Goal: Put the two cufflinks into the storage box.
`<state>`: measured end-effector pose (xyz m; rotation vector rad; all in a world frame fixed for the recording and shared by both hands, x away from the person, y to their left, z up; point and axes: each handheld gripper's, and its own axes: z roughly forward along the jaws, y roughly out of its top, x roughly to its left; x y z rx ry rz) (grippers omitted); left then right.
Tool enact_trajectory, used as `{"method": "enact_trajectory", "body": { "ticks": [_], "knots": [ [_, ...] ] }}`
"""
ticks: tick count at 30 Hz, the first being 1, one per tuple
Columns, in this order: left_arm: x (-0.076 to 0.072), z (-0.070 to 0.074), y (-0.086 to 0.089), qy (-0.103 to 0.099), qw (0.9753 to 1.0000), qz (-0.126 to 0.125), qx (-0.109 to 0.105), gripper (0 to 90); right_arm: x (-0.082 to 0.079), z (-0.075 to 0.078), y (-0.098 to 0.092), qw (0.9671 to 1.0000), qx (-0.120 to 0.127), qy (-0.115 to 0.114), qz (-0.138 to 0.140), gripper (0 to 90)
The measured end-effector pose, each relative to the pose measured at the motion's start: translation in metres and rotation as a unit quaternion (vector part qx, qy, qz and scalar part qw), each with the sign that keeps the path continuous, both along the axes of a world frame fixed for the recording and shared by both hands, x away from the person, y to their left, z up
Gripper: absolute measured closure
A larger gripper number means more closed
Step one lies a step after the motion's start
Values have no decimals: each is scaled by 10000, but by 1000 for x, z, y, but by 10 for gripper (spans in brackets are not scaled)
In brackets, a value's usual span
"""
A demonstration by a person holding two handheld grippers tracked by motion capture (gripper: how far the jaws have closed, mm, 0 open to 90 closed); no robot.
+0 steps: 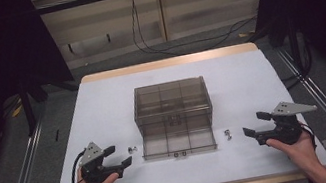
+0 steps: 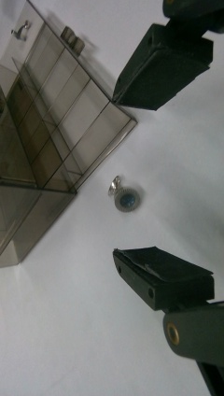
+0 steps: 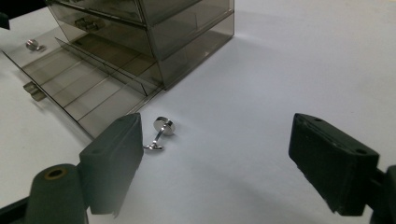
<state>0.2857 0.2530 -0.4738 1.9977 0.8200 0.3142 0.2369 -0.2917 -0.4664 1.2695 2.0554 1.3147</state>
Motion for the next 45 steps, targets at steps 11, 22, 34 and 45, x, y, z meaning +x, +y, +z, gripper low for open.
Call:
{"method": "enact_trajectory", "body": {
  "ticks": [11,22,34,45],
  "knots": [
    [-1,1,-1,121,9999,-72,59,294,1,0,-4,9999,145,28,78,195],
    [-4,7,4,271,9995,-156,9,380,0,0,2,9996,122,32,255,182],
    [-1,19,-2,408,9986,-253,222,469,2,-2,-1,9994,206,125,238,177],
    [6,28,-11,583,9960,-430,515,445,3,-3,0,9991,208,205,312,174]
  ]
}}
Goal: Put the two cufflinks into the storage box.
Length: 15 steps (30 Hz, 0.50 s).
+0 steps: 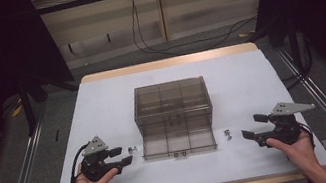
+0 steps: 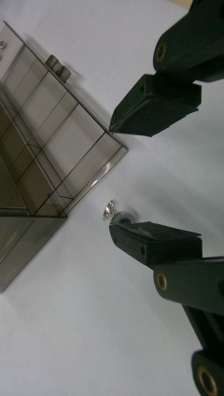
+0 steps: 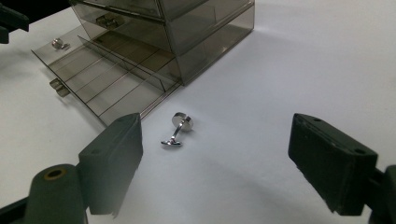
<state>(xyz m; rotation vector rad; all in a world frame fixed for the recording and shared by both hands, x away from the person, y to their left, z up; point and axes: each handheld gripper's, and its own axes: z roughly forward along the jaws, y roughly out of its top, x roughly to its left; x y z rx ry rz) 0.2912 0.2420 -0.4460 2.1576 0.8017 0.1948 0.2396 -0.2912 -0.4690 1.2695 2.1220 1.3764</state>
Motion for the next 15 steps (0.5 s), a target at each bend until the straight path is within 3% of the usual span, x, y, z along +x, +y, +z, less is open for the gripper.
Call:
{"method": "enact_trajectory", "body": {
  "ticks": [6,15],
  "knots": [
    [3,5,-2,2,9998,-190,80,409,0,-1,0,10000,15,42,22,171],
    [13,13,-4,70,9995,-229,223,363,0,0,1,10000,15,63,29,170]
  ]
}}
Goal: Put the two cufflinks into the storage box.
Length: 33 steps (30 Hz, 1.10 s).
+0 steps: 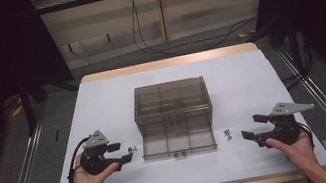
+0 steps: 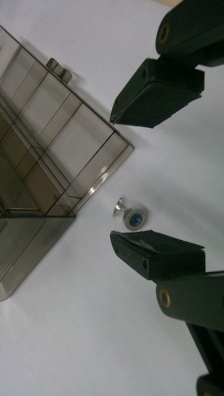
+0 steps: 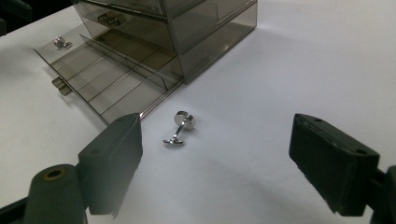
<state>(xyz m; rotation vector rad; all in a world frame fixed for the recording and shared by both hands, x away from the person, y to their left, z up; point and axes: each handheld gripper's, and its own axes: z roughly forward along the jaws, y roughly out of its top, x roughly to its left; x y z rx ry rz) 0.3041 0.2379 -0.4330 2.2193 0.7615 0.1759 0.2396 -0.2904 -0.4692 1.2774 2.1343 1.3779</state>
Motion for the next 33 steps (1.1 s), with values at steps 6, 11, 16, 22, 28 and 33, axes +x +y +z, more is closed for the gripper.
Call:
{"method": "enact_trajectory", "body": {
  "ticks": [6,11,16,22,28,33],
  "knots": [
    [7,3,-4,31,9998,-3,192,341,0,0,0,10000,8,13,18,169],
    [13,10,-6,92,9996,-102,262,376,0,0,0,10000,6,15,38,168],
    [21,14,-9,144,9987,-250,432,415,1,-1,0,10000,1,24,51,166],
    [32,15,-14,266,9969,-371,640,437,1,-1,0,10000,11,44,57,166],
    [40,20,-24,386,9948,-507,800,486,1,-1,1,10000,13,51,77,163],
    [42,23,-31,492,9912,-698,1011,491,1,-1,1,9999,13,70,89,161]
  ]
}}
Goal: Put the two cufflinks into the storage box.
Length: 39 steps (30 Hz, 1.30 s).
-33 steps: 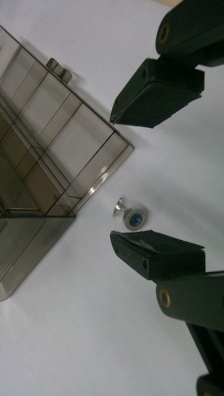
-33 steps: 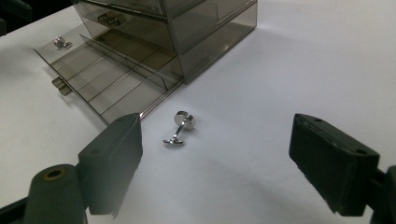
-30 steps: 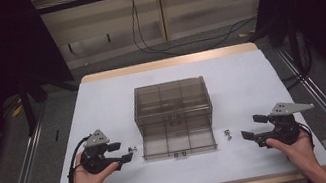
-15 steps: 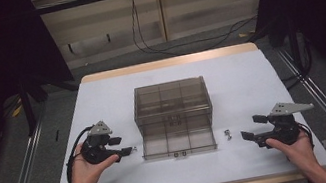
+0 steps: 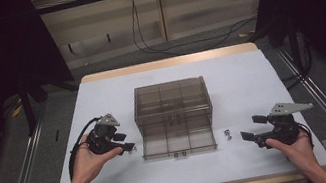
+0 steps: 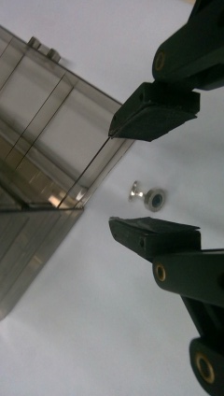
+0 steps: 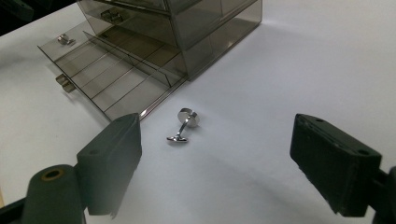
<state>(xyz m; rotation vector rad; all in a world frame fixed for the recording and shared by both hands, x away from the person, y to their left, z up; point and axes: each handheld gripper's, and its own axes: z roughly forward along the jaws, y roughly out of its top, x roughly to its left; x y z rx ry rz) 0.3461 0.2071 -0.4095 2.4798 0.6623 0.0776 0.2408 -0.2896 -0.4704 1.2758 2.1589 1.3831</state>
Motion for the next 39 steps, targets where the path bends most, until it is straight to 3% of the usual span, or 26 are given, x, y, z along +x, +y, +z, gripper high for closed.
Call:
{"method": "enact_trajectory", "body": {
  "ticks": [2,5,8,9,10,16,19,24,29,30,31,39],
  "knots": [
    [0,3,-3,2,9999,-97,119,492,0,0,0,10000,-17,-3,6,161],
    [4,5,-4,-19,9999,-61,126,506,0,0,0,10000,-20,9,40,160],
    [7,7,-4,87,9997,-90,189,518,0,0,1,10000,-23,16,45,160],
    [7,6,-5,140,9998,-5,167,519,0,0,1,10000,-23,23,44,160],
    [8,5,-5,96,9995,-45,314,532,1,-1,1,10000,-18,19,49,159],
    [10,-5,-3,221,9991,55,354,579,0,0,1,10000,-7,2,41,159],
    [12,-9,-4,276,9984,-21,500,599,0,0,1,10000,-20,34,60,159],
    [14,-14,-5,437,9973,2,590,585,1,-1,1,10000,-5,43,73,158],
    [17,-20,-8,438,9955,-57,835,568,1,-1,2,10000,0,53,80,158],
    [17,-22,-9,472,9960,26,756,568,1,-1,2,9999,-6,45,99,158],
    [18,-22,-9,478,9952,-48,849,568,1,-1,2,9999,-4,57,105,157],
    [22,-32,-13,512,9937,-176,985,594,2,-2,2,9999,-5,71,107,155]
  ]
}}
